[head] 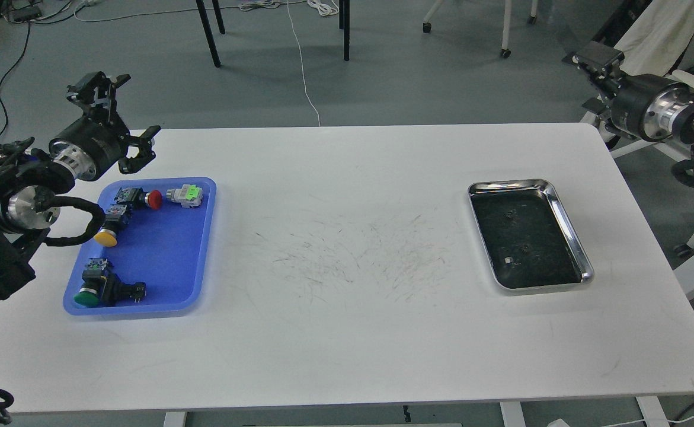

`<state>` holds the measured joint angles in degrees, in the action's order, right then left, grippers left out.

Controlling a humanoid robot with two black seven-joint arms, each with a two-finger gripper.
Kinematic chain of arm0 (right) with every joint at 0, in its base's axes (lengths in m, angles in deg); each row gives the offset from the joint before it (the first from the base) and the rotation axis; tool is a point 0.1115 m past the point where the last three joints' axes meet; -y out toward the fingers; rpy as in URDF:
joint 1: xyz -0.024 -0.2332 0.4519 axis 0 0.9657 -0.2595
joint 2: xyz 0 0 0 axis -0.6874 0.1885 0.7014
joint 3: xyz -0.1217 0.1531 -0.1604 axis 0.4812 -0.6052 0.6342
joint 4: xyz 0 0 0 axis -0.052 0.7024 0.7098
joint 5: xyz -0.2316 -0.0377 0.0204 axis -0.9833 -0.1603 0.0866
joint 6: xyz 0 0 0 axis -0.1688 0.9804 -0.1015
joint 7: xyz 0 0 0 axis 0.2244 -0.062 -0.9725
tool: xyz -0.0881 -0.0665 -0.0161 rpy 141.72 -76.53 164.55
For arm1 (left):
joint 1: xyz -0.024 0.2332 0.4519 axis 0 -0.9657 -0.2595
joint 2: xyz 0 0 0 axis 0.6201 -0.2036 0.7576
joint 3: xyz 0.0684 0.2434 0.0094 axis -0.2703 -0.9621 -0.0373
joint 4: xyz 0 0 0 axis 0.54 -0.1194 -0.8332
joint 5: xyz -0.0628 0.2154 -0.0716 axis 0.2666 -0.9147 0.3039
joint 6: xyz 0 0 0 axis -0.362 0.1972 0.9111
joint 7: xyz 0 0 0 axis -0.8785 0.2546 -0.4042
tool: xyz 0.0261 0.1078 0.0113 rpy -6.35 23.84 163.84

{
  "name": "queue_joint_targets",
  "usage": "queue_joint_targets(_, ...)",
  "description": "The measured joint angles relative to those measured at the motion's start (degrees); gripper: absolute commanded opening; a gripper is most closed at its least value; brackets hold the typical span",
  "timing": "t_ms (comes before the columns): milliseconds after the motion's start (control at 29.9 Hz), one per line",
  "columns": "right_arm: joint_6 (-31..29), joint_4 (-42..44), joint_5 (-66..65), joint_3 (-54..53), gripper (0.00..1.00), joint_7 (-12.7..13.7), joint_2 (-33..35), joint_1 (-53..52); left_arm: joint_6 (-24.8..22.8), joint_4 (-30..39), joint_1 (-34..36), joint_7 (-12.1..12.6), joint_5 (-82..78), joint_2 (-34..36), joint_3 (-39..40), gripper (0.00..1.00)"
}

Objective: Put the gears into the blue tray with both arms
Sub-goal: 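Raise the right arm up and away from the metal tray, then lower the right gripper into the black-lined metal tray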

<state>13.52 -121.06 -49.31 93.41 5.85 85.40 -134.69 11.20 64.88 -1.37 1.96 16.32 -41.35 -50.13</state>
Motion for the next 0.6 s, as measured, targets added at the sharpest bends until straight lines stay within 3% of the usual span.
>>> queue_joint_targets(134,-0.17,4.29,-10.6,0.44,0.98,1.53,-2.17,0.08,-0.09,0.01,-0.02,-0.02,0.01,0.43,0.34,0.99)
queue_joint_targets(268,-0.28,4.99,-21.17,0.52,0.98,6.33,-4.09,0.01,-0.12,0.01,-0.03,-0.02,0.0,0.61,0.53,0.99)
queue_joint_targets(334,-0.4,5.1,-24.46,0.45,0.98,7.55,-4.73,-0.14,-0.12,0.06,-0.03,-0.02,0.0,0.64,0.58,0.99)
queue_joint_targets(602,-0.8,2.94,-44.51,0.6,0.98,6.39,-9.08,0.18,-0.56,0.1,-0.03,-0.06,0.09,0.87,0.62,0.99)
